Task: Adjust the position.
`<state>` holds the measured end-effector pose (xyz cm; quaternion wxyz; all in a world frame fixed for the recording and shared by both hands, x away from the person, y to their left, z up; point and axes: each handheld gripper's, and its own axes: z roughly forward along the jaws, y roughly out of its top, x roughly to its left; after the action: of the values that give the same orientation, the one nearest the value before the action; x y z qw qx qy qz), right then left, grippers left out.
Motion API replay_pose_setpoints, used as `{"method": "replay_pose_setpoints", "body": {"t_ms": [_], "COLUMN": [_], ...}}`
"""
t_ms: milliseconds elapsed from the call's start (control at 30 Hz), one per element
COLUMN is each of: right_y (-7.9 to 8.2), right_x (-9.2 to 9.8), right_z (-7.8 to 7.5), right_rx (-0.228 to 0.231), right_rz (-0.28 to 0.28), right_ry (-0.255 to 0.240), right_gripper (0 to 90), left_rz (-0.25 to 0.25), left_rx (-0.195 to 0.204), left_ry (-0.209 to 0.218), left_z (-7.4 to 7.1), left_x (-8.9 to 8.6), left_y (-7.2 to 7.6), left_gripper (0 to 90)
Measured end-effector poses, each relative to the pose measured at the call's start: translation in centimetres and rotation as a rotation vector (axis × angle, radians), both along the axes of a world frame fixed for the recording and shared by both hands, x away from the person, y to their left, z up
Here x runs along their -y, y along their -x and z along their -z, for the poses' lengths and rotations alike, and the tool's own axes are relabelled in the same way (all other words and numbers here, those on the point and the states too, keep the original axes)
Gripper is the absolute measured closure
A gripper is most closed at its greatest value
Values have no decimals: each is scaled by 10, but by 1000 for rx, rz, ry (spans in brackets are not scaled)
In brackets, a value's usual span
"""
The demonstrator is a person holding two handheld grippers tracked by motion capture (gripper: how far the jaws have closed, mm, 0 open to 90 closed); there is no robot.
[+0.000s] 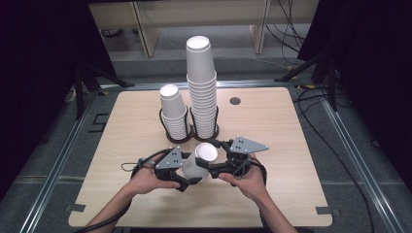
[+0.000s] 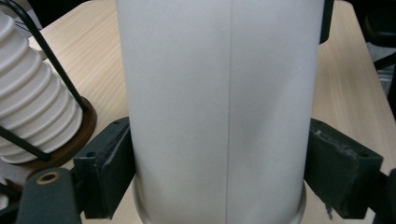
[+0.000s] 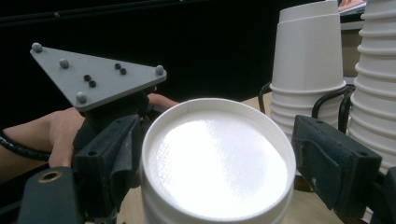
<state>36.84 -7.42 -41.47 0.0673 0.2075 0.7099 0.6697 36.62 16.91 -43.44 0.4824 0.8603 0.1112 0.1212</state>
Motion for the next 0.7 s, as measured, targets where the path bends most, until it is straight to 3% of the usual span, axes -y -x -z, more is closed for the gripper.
{"method": "replay_pose_setpoints", "body": {"t_ms": [67,167,333,433,500,533,567,633,667,700], "right_y": [1,0,0,1,1,-1,1,0,1,-2], "right_x": [1,3,7,11,13,14,14,15,16,16], "right_z": [-1,-2,-7,-8,-8,-7,-6,-5,-4,-3], "right_rx": [-12,14,18,9,19,55,15,25,8,56], "right_rz": [-1,2,3,9,7,6,0,0,7,2], "right_ry": [-2,4,-3,19,32,35,42,40,64,53], "right_gripper": [180,180,180,190,190,190,192,194,195,198], "left_rz": [10,19,29,42,45,51,45,49,56,58], "left_rx": [14,34,61,93,84,73,87,86,93,103], "left_ry": [-29,-79,-156,-248,-264,-288,-297,-309,-329,-353], "left_z": [-3,-9,-17,-22,-23,-25,-25,-27,-27,-28], "left_x": [-1,-1,-1,-1,0,-1,0,0,0,1], "left_y": [-2,-3,-6,-9,-10,-10,-10,-10,-10,-9], "left_gripper": [164,165,168,169,171,171,172,174,176,177]}}
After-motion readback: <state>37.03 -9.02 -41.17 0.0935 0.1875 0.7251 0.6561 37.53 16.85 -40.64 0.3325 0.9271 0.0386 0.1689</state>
